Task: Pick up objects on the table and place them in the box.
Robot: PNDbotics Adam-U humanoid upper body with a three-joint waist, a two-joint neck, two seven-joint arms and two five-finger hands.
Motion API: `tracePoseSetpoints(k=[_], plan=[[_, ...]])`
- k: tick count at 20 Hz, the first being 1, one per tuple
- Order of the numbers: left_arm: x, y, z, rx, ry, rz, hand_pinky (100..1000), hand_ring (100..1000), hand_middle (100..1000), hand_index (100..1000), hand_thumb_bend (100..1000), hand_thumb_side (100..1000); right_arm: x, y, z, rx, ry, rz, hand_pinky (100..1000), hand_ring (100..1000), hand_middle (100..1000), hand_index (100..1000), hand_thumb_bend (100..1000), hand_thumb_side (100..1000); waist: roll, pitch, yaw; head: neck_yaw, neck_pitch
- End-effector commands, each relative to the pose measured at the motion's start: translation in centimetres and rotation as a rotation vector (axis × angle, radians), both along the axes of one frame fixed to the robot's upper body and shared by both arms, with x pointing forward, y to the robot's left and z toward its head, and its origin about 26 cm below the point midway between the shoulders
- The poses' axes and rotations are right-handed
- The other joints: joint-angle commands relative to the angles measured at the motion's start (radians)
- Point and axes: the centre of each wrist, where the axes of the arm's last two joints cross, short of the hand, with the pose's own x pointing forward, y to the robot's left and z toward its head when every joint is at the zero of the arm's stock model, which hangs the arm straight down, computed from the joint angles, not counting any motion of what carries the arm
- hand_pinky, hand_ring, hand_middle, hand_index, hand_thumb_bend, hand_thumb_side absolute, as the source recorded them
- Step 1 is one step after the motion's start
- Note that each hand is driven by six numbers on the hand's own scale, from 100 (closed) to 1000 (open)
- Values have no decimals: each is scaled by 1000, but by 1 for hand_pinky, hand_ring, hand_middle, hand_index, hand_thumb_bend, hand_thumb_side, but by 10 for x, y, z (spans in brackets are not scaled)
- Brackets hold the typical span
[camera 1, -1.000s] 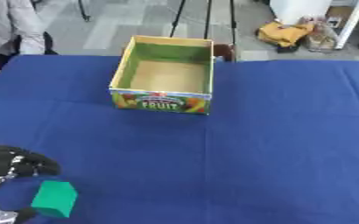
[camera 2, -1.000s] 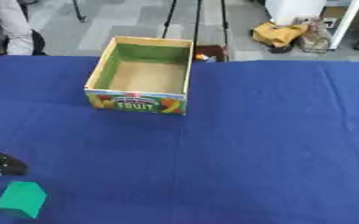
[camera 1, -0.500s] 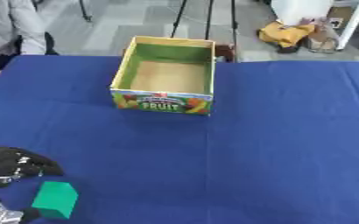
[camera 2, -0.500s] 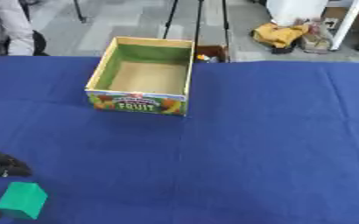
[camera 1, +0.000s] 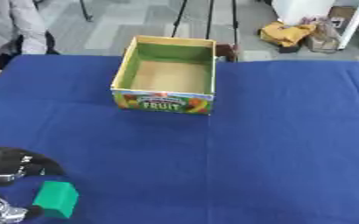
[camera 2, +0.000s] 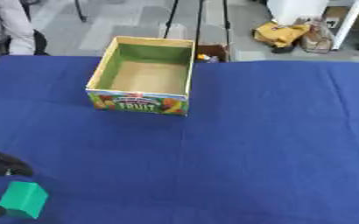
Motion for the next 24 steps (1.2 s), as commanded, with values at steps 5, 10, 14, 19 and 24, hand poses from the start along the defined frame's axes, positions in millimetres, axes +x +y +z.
tracePoseSetpoints(k=[5, 10, 14, 19, 24], plan=[[0, -3, 3, 119, 16, -63, 835, 900, 873, 1000, 370, 1000, -4, -1, 8, 10, -30, 0, 868, 917, 486, 844, 100, 682, 4, -12, -3, 1, -15], [-1, -4, -7, 148, 13, -64, 833, 901, 874, 1000, 386, 1000, -4, -2, 8, 14, -29, -1, 869, 918, 486, 845, 100, 680, 3, -10, -4, 2, -19], [-1, -3, -13, 163, 11, -63, 828, 899, 871, 1000, 370, 1000, -4, -2, 8, 19, -29, -2, 870, 918, 485, 845, 100, 678, 1, -9, -5, 4, -20], [-1, -6, -15, 152, -18, -71, 810, 879, 838, 972, 326, 1000, -4, -2, 8, 23, -27, -3, 870, 919, 484, 845, 100, 675, -1, -8, -4, 5, -21], [-2, -9, -17, 130, -57, -71, 780, 847, 793, 926, 289, 1000, -4, -3, 8, 24, -27, -5, 870, 919, 483, 844, 100, 674, -3, -8, -4, 6, -21]])
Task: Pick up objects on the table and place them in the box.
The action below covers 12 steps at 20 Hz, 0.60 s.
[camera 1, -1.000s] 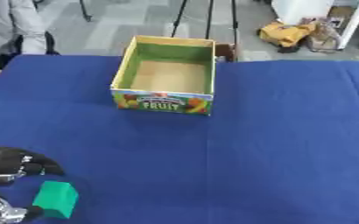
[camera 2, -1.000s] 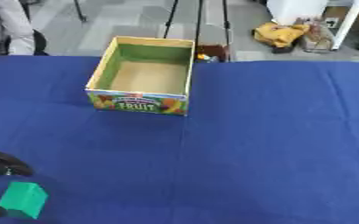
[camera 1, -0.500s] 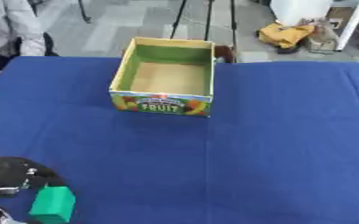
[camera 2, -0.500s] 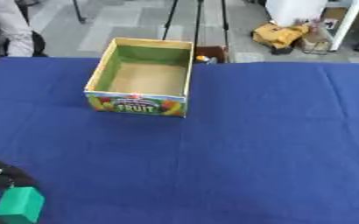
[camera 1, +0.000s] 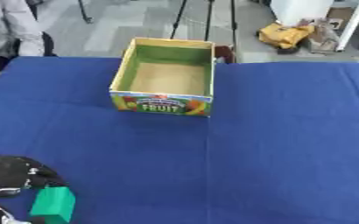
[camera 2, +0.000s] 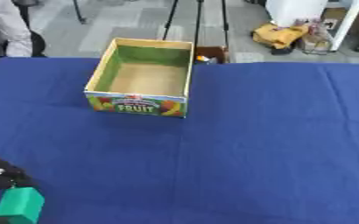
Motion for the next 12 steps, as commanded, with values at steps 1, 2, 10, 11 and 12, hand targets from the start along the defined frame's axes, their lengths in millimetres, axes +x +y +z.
tracePoseSetpoints(k=[1, 2, 10, 11, 12], plan=[[-1, -1, -1, 18, -6, -7, 771, 837, 782, 920, 296, 1000, -4, -1, 8, 1, -34, 1, 871, 919, 483, 844, 100, 672, 0, -11, 0, 5, -12], [-1, -1, -2, 17, -12, -6, 766, 831, 779, 920, 308, 1000, -4, -1, 8, 1, -33, 1, 871, 919, 483, 844, 100, 670, 0, -11, 0, 6, -12], [-2, -3, -6, 7, -70, -6, 700, 745, 696, 849, 310, 1000, -4, -2, 8, 5, -34, -4, 871, 919, 482, 844, 100, 669, -2, -9, 0, 6, -14], [-2, -3, -6, 2, -81, -5, 691, 735, 686, 842, 304, 996, -4, -2, 8, 5, -34, -4, 871, 919, 482, 845, 100, 669, -2, -8, 0, 6, -14], [-2, -3, -6, -3, -91, -4, 674, 712, 664, 826, 291, 968, -4, -2, 8, 5, -34, -5, 872, 920, 482, 845, 100, 668, -2, -8, 0, 6, -14]])
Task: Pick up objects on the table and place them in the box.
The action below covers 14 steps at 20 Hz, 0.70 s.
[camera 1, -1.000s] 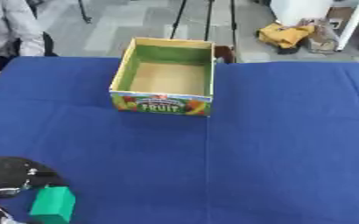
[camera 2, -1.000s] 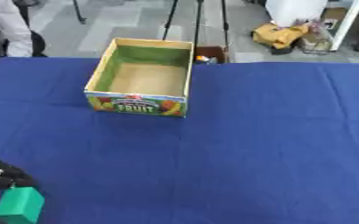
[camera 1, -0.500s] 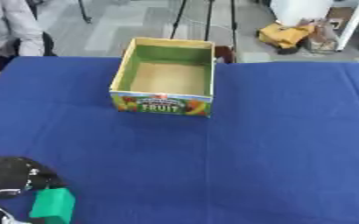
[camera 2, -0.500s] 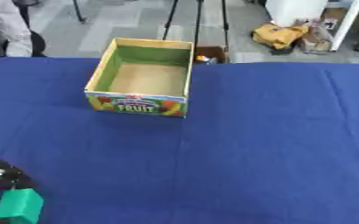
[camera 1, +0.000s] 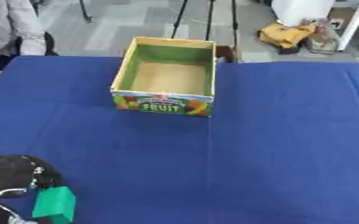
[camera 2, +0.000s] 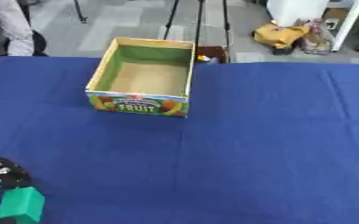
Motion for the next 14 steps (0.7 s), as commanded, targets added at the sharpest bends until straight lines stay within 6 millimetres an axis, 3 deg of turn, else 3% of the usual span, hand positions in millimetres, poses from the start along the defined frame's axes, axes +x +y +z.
tracePoseSetpoints(k=[1, 8, 14], plan=[[-1, 1, -2, 13, -20, 5, 667, 704, 657, 821, 283, 952, -4, -2, 8, 1, -32, -2, 872, 920, 482, 845, 100, 668, 0, -10, 0, 3, -15], [-2, 4, -5, -22, -69, 21, 612, 634, 598, 777, 182, 683, -4, -2, 8, 0, -31, -3, 872, 920, 481, 845, 100, 670, -1, -10, 1, 6, -17], [-3, 5, -5, -50, -86, 36, 584, 606, 570, 763, 110, 552, -4, -2, 8, -1, -31, -3, 872, 920, 480, 845, 100, 670, -1, -11, 3, 7, -20]])
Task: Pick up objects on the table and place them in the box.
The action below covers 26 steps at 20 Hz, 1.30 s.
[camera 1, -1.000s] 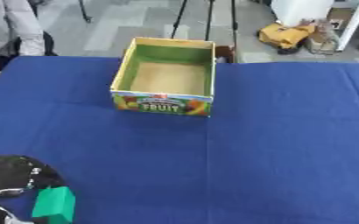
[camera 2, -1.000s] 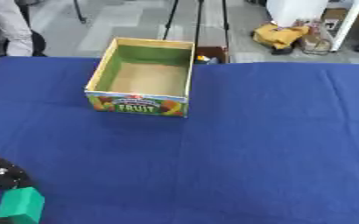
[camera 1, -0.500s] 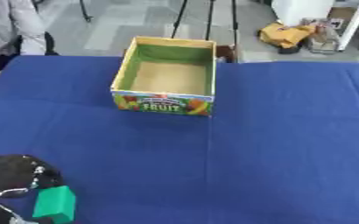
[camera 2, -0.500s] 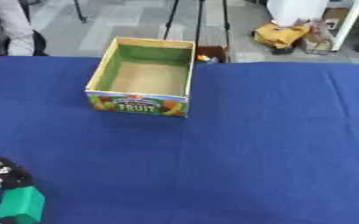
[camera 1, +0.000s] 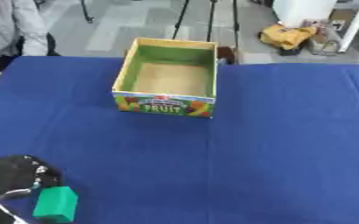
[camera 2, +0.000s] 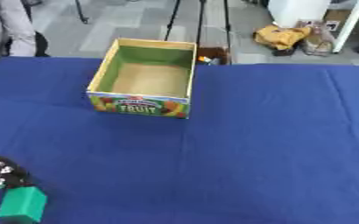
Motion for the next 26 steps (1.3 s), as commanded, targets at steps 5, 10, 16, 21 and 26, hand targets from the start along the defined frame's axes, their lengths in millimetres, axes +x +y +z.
tracePoseSetpoints(k=[5, 10, 16, 21, 26], plan=[[-1, 5, 6, -12, -27, 26, 566, 589, 554, 749, 100, 458, -4, -1, 8, -7, -30, 1, 873, 921, 480, 845, 100, 669, 1, -14, 3, 3, -14], [-1, 5, 9, -25, -33, 30, 561, 584, 550, 745, 100, 432, -4, -2, 8, -4, -29, 1, 873, 920, 479, 845, 100, 666, 1, -16, 2, 4, -16], [-2, 4, 15, -46, -41, 27, 557, 577, 547, 742, 100, 420, -4, -2, 7, -4, -26, -2, 874, 921, 479, 846, 100, 660, 3, -17, 4, 5, -18], [-3, 3, 22, -63, -48, 26, 550, 569, 540, 737, 100, 406, -5, -3, 7, -1, -22, -6, 876, 922, 480, 846, 100, 649, 7, -19, 4, 5, -19], [-4, 1, 30, -84, -67, 17, 539, 559, 531, 728, 100, 400, -5, -3, 8, 0, -22, -7, 877, 921, 481, 845, 100, 645, 11, -21, 5, 6, -18]])
